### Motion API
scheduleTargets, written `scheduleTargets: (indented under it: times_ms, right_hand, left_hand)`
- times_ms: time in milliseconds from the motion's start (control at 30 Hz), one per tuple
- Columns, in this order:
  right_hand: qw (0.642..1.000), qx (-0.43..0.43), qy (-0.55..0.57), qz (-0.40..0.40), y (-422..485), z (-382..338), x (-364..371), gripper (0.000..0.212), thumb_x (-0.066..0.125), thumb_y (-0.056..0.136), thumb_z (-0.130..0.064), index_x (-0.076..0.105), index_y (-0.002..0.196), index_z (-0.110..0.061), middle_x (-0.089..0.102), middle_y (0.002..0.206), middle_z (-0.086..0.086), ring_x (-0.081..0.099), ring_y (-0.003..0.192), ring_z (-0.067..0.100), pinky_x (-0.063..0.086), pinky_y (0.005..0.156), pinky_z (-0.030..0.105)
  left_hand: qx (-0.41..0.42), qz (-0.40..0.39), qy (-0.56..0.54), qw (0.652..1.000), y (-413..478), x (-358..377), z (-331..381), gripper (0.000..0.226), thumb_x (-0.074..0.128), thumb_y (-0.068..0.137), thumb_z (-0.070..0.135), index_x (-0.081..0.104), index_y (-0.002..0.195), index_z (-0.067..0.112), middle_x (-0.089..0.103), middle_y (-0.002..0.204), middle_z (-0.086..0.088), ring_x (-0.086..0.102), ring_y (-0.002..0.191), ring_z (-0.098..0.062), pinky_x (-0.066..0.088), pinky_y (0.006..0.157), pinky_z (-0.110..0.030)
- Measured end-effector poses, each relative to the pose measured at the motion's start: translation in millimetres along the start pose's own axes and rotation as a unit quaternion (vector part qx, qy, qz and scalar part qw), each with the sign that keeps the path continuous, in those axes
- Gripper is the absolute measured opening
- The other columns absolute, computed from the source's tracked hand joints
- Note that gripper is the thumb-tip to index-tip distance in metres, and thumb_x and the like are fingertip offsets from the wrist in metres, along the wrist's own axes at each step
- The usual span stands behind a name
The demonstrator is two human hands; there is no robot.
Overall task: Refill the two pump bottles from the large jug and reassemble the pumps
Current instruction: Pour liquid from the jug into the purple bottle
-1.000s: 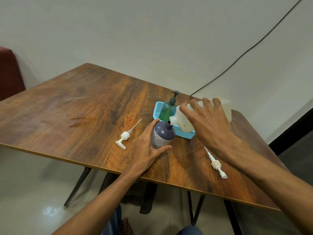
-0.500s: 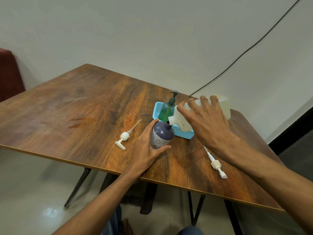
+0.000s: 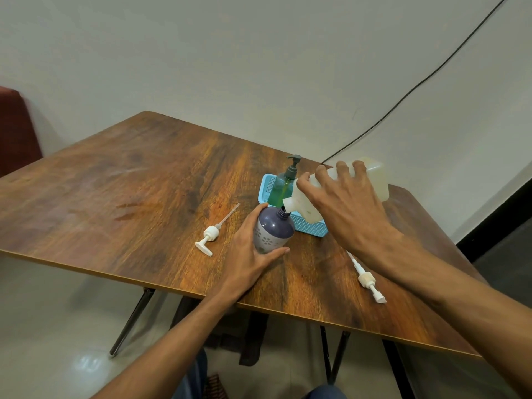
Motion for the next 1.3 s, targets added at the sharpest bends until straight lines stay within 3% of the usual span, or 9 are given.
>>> scheduleTargets:
  times_ms: [100, 433, 667, 800, 933, 1133, 1233, 1300]
  right_hand:
    - [1.000, 0.003, 0.005, 0.005, 0.0, -0.5, 0.8, 0.074, 0.072, 0.087, -0.025, 0.023, 0.142, -0.016, 0.041, 0.145, 0.022, 0.046, 0.128, 0.047, 0.035, 0.107, 0.061]
    - [0.999, -0.003, -0.015, 0.029, 8.1, -2.1, 5.2, 0.073, 0.069, 0.087, -0.023, 0.023, 0.143, -0.013, 0.044, 0.143, 0.024, 0.045, 0.127, 0.051, 0.033, 0.107, 0.064]
    - [0.999, 0.012, 0.010, 0.029, 6.3, -4.1, 7.7, 0.074, 0.069, 0.086, -0.020, 0.023, 0.143, -0.013, 0.044, 0.143, 0.022, 0.046, 0.125, 0.050, 0.034, 0.105, 0.061]
    - [0.995, 0.043, 0.090, 0.007, 3.8, -8.8, 17.4, 0.084, 0.077, 0.081, -0.027, 0.022, 0.144, -0.020, 0.041, 0.148, 0.014, 0.045, 0.128, 0.043, 0.037, 0.103, 0.057]
    - [0.982, 0.078, 0.170, 0.014, 0.4, -12.7, 31.5, 0.079, 0.076, 0.079, -0.027, 0.029, 0.142, -0.024, 0.051, 0.138, 0.008, 0.056, 0.118, 0.037, 0.042, 0.093, 0.050]
    - [0.932, 0.152, 0.323, 0.062, -17.3, -15.4, 62.1, 0.080, 0.077, 0.076, -0.031, 0.039, 0.146, -0.021, 0.060, 0.133, 0.005, 0.065, 0.106, 0.031, 0.052, 0.080, 0.038]
    - [0.868, 0.218, 0.437, 0.095, -25.7, -18.2, 86.2, 0.080, 0.085, 0.067, -0.037, 0.048, 0.135, -0.021, 0.066, 0.123, 0.002, 0.066, 0.101, 0.025, 0.052, 0.071, 0.031]
    - [0.801, 0.257, 0.527, 0.120, -31.4, -23.3, 102.8, 0.076, 0.088, 0.060, -0.039, 0.052, 0.124, -0.023, 0.068, 0.112, -0.002, 0.066, 0.092, 0.020, 0.052, 0.064, 0.027]
  left_hand:
    - [-0.001, 0.002, -0.001, 1.000, -0.2, 0.1, 1.0, 0.098, 0.089, 0.072, 0.042, 0.036, 0.152, 0.022, 0.048, 0.148, 0.009, 0.048, 0.132, 0.002, 0.039, 0.105, -0.008]
    - [0.005, 0.009, -0.009, 1.000, 0.5, -0.7, 2.4, 0.095, 0.090, 0.072, 0.040, 0.039, 0.150, 0.023, 0.052, 0.146, 0.007, 0.052, 0.132, -0.008, 0.049, 0.108, -0.036]
    - [0.000, 0.013, -0.017, 1.000, -0.1, -1.4, 4.0, 0.094, 0.090, 0.072, 0.039, 0.040, 0.149, 0.023, 0.053, 0.144, 0.009, 0.053, 0.130, -0.004, 0.049, 0.108, -0.029]
    - [-0.008, 0.011, -0.023, 1.000, -0.2, -1.9, 3.7, 0.092, 0.089, 0.073, 0.039, 0.040, 0.149, 0.025, 0.053, 0.144, 0.011, 0.052, 0.130, -0.003, 0.048, 0.107, -0.025]
    - [-0.012, 0.013, -0.028, 0.999, -0.3, -1.8, 3.2, 0.092, 0.090, 0.073, 0.037, 0.040, 0.149, 0.024, 0.055, 0.142, 0.011, 0.054, 0.129, -0.003, 0.048, 0.106, -0.022]
    - [-0.018, 0.029, -0.028, 0.999, -1.6, -1.6, 6.5, 0.089, 0.090, 0.072, 0.035, 0.043, 0.147, 0.023, 0.056, 0.140, 0.011, 0.054, 0.127, 0.000, 0.045, 0.104, -0.015]
    - [-0.019, 0.030, -0.025, 0.999, -2.1, -2.6, 8.9, 0.086, 0.090, 0.073, 0.033, 0.042, 0.145, 0.027, 0.054, 0.137, 0.017, 0.053, 0.126, 0.003, 0.045, 0.099, -0.010]
    - [-0.018, 0.026, -0.027, 0.999, -2.2, -3.0, 11.1, 0.084, 0.090, 0.073, 0.028, 0.042, 0.143, 0.026, 0.053, 0.134, 0.020, 0.052, 0.123, 0.007, 0.044, 0.096, -0.006]
Point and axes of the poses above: each hand's wrist, its own y-axis towards the middle knuckle, its own x-axis out of the palm, z = x × y, the point moved 1 cm from there along y, towards the middle knuckle
